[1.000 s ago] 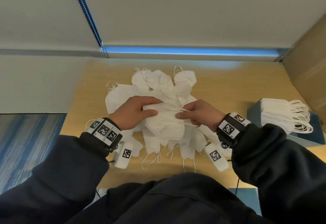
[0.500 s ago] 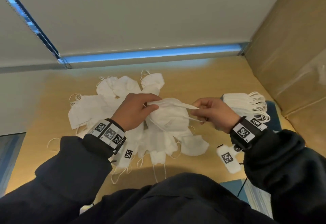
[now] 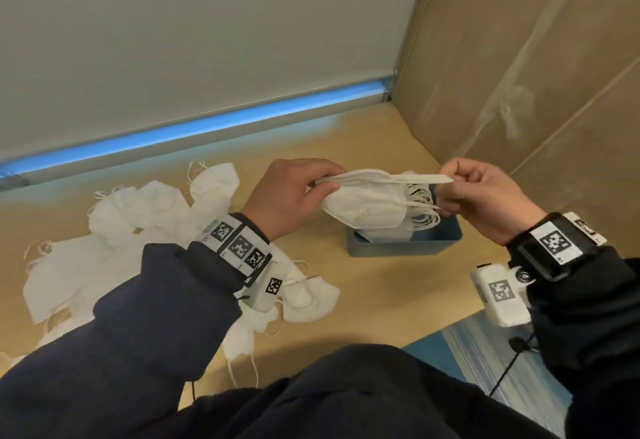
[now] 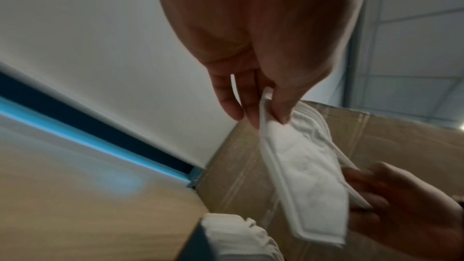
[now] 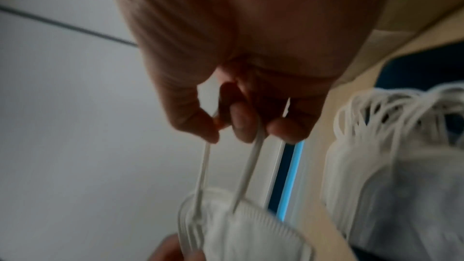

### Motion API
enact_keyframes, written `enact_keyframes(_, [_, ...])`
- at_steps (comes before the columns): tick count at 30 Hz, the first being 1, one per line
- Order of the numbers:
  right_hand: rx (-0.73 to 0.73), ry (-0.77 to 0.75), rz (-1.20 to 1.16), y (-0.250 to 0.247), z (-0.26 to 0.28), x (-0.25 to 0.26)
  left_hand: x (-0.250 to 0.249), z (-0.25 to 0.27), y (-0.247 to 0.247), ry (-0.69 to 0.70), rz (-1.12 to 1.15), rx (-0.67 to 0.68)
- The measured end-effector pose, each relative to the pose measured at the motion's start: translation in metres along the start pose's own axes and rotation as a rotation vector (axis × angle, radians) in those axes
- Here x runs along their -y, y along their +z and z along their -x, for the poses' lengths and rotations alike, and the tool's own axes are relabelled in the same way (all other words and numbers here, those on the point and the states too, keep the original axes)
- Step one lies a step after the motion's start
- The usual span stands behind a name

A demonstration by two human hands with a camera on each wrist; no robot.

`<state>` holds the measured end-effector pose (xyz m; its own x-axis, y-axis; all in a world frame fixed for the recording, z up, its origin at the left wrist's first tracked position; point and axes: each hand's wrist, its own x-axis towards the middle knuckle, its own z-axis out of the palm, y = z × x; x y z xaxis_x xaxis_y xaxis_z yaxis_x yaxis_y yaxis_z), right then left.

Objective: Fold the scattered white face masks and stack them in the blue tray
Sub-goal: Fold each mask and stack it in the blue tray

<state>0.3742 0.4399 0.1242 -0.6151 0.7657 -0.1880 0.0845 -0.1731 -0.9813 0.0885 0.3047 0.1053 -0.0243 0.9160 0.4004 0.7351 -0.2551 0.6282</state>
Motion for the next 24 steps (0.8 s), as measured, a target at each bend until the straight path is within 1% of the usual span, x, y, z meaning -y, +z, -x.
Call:
enact_keyframes(2, [-0.104,-0.056,0.147,-0.009,-0.005,0.001,-0.007,-0.015,0.024,0.030,-0.027,0.027])
enact_keyframes(3, [-0.134,-0.056,0.191,-0.015,-0.007,-0.002,-0.009,-0.020,0.035,0.025,-0.042,0.049])
enact_keyframes(6, [-0.199,0.058,0.282,-0.033,-0.012,-0.022,-0.010,-0.022,0.066,0.003,-0.079,0.107])
enact_keyframes(8, [-0.247,0.100,0.357,-0.045,-0.013,-0.041,-0.007,-0.018,0.086,-0.026,-0.113,0.153])
enact_keyframes(11, [-0.245,0.094,0.498,-0.056,-0.016,-0.063,0.004,-0.010,0.113,-0.078,-0.160,0.256])
enact_keyframes(13, [-0.234,0.068,0.587,-0.060,-0.018,-0.071,0.012,-0.005,0.127,-0.072,-0.228,0.290])
enact_keyframes(15, [-0.251,0.051,0.705,-0.060,-0.021,-0.077,0.019,-0.002,0.133,-0.058,-0.305,0.244])
enact_keyframes(17, [-0.249,0.062,0.803,-0.062,-0.024,-0.080,0.021,-0.004,0.135,-0.080,-0.356,0.178])
enact_keyframes(19, [-0.249,0.076,0.822,-0.063,-0.026,-0.082,0.020,-0.008,0.132,-0.134,-0.369,0.155])
enact_keyframes(22, [-0.293,0.036,0.805,-0.059,-0.026,-0.078,0.018,-0.007,0.123,-0.267,-0.261,0.114])
enact_keyframes(24, [-0.316,-0.067,0.791,-0.046,-0.025,-0.071,0.020,0.001,0.110,-0.348,-0.125,0.027])
